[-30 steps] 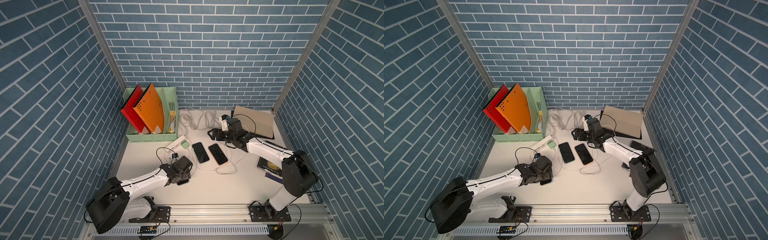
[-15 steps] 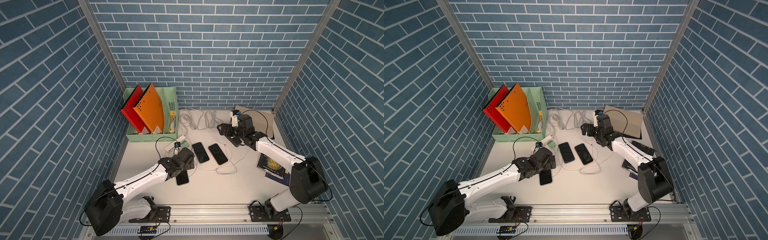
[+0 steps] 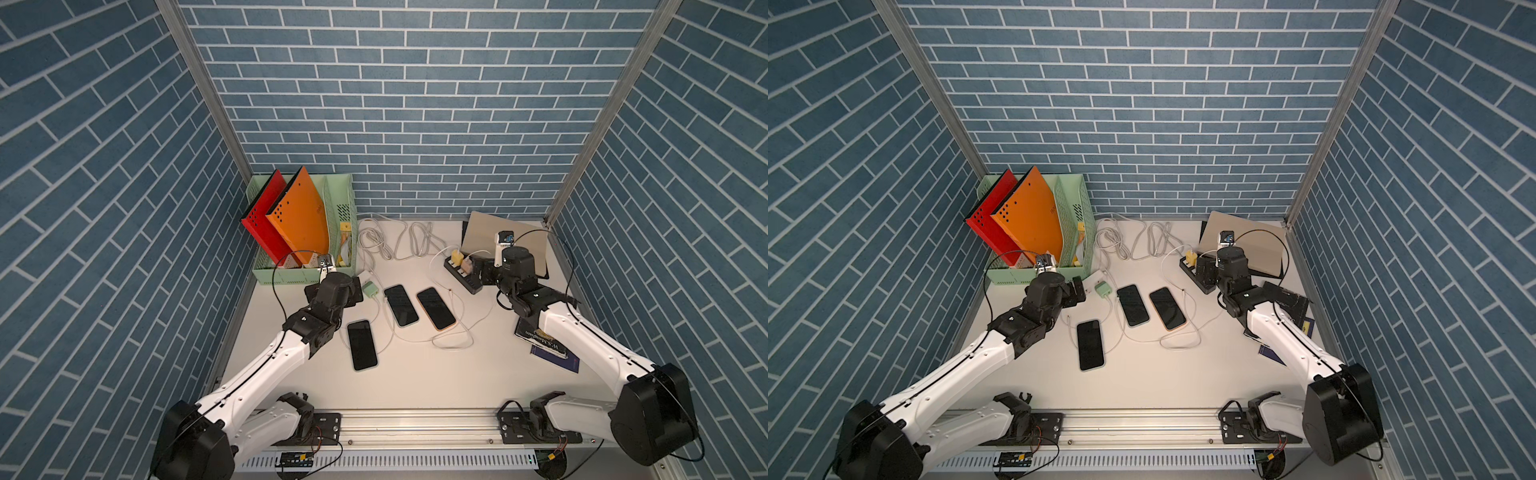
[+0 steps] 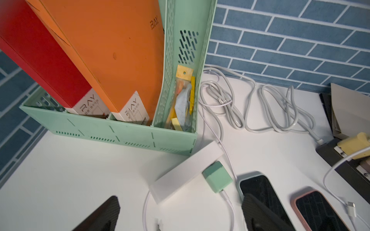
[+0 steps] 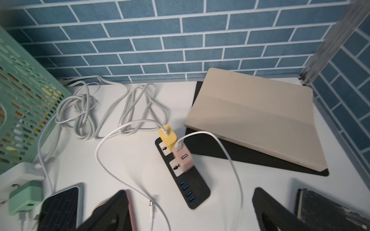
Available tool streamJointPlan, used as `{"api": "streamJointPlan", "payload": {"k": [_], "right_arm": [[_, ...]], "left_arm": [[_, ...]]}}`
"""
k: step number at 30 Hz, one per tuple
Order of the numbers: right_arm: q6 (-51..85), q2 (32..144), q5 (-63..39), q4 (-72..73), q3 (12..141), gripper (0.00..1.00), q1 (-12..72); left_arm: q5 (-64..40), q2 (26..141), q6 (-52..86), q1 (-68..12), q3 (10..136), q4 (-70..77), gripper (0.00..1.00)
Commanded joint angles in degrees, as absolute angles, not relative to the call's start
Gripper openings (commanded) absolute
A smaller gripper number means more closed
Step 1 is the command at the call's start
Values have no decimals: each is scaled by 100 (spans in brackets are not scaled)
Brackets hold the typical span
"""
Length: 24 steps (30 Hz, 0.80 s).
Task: Unplug the charging cable from the phone
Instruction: Reset both arms
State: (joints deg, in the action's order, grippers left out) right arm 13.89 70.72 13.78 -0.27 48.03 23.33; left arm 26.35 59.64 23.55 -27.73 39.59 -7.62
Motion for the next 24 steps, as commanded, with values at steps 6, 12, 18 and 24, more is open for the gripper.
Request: {"api": "streamJointPlan", "payload": {"k": [6,12,18,24], "right_arm": [[520,7141,1860,1174,3770,99,1973],[155,7269,1820,2824,2872,99,1551],[-172,7664,1620,4198,2384,100,1042],[-393,7904,1223,5481,1841,100,751]], "left_arm": [[3087,5169,946,-2252,2719,1468,100],[2959,4692,-32,-2010,1148,3803,100],[2140,5370,-34,-1244,365,5434,100],[1389,6798,-109,-738,499,6532,100]]}}
